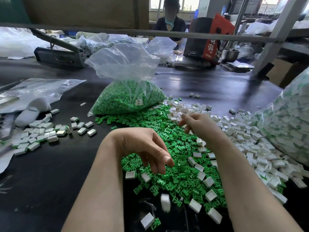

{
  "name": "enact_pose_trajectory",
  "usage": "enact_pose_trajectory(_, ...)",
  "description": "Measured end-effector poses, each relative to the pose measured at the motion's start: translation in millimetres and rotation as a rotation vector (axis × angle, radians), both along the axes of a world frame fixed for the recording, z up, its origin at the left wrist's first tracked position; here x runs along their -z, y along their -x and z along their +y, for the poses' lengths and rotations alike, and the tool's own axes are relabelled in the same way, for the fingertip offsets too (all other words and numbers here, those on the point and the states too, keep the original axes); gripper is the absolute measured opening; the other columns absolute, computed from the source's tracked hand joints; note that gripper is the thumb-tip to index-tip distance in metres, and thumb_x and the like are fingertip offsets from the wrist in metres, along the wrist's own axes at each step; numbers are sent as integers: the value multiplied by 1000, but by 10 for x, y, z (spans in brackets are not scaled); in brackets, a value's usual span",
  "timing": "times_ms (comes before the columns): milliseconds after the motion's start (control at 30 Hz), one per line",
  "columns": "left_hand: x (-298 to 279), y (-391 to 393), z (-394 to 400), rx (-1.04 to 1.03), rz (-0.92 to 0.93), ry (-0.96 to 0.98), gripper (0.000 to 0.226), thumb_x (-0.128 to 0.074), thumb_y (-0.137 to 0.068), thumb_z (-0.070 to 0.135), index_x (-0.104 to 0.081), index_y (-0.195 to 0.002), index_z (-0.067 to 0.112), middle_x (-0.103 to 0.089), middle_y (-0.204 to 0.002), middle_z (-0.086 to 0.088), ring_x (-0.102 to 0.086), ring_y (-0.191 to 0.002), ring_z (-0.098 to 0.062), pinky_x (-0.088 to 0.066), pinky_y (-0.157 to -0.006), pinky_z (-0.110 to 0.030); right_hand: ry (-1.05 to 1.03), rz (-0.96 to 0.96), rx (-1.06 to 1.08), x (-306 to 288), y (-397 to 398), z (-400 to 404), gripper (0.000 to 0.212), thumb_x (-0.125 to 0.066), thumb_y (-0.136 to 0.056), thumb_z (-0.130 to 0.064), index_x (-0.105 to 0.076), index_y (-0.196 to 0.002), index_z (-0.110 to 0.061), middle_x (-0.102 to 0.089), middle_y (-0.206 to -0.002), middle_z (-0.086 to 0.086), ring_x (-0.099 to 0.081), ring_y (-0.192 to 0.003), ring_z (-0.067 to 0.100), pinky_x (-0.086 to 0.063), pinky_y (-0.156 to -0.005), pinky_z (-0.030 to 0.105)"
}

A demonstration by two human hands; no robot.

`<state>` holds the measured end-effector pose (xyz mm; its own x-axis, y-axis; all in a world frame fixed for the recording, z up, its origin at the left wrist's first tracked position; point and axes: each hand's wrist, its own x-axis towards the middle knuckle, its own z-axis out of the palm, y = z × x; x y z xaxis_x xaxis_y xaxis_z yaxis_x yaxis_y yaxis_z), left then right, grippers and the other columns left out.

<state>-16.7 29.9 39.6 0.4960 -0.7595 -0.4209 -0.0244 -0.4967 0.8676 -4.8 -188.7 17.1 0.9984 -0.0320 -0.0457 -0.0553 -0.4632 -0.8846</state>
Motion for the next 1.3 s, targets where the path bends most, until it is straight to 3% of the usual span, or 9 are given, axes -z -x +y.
enact_pose_trajectory(133,107,-50,-33,-238,-111,-50,21,-78,-77,34,-77,-86,15,-72,-67,-1,-61,-54,-7,-42,-50,-14,277,-61,37,13,-10,-49,14,-69,-90,-24,-71,-87,-10,-69,-80,4,-65,-74,20,-55,-73,34)
enact_pose_trajectory(233,172,-98,-40,-423,-205,-5,21,-76,-81,32,-78,-87,13,-67,-62,3,-52,-50,-4,-38,-47,-12,527,-60,112,20,-26,-63,6,-70,-88,-24,-69,-89,-18,-70,-91,2,-64,-80,18,-52,-71,30)
enact_pose_trajectory(333,198,-119,-47,-532,-264,37,17,-75,-83,33,-78,-84,16,-67,-62,4,-50,-50,-3,-38,-47,-13,749,-38,240,47,-40,-71,20,-59,-90,-19,-62,-111,-18,-64,-103,4,-57,-91,23,-45,-72,30)
enact_pose_trajectory(533,239,-154,-89,-638,-314,66,14,-73,-85,31,-77,-83,17,-68,-62,4,-51,-51,-3,-37,-46,-13,926,-6,254,133,-31,-86,42,-49,-95,-17,-48,-136,-23,-49,-137,11,-39,-125,32,-41,-98,40)
enact_pose_trajectory(800,268,-171,-191,-685,-325,100,12,-72,-87,27,-74,-84,15,-68,-61,5,-52,-48,-2,-37,-43,-11,953,-77,253,203,-63,-136,22,-52,-94,-17,-58,-115,-14,-64,-108,8,-55,-102,25,-49,-85,35)
enact_pose_trajectory(900,279,-163,-246,-714,-328,139,11,-70,-89,22,-73,-89,11,-68,-65,2,-55,-49,-2,-38,-44,-10,841,-178,244,145,-57,-150,18,-59,-94,-28,-62,-109,-18,-67,-103,4,-57,-92,21,-47,-76,29)
enact_pose_trajectory(1000,283,-158,-295,-754,-307,222,9,-68,-90,14,-69,-98,11,-71,-75,-1,-63,-58,-5,-46,-50,-15,358,-251,104,44,-35,-96,17,-75,-85,-27,-68,-98,-21,-69,-90,-4,-65,-76,14,-54,-65,24)
enact_pose_trajectory(1067,278,-155,-327,-773,-257,308,16,-68,-89,13,-67,-105,12,-73,-81,-3,-69,-66,-9,-53,-56,-20,125,-278,5,-18,-6,-26,19,-80,-78,-22,-70,-94,-20,-68,-85,-6,-63,-67,7,-48,-56,15)
enact_pose_trajectory(1300,283,-130,-394,-835,-149,592,15,-73,-82,15,-72,-97,10,-76,-81,-7,-70,-73,-14,-53,-63,-21,-27,-377,-183,-12,-17,130,22,-81,-77,-18,-75,-98,-19,-63,-77,-3,-42,-48,-2,-35,-46,12)
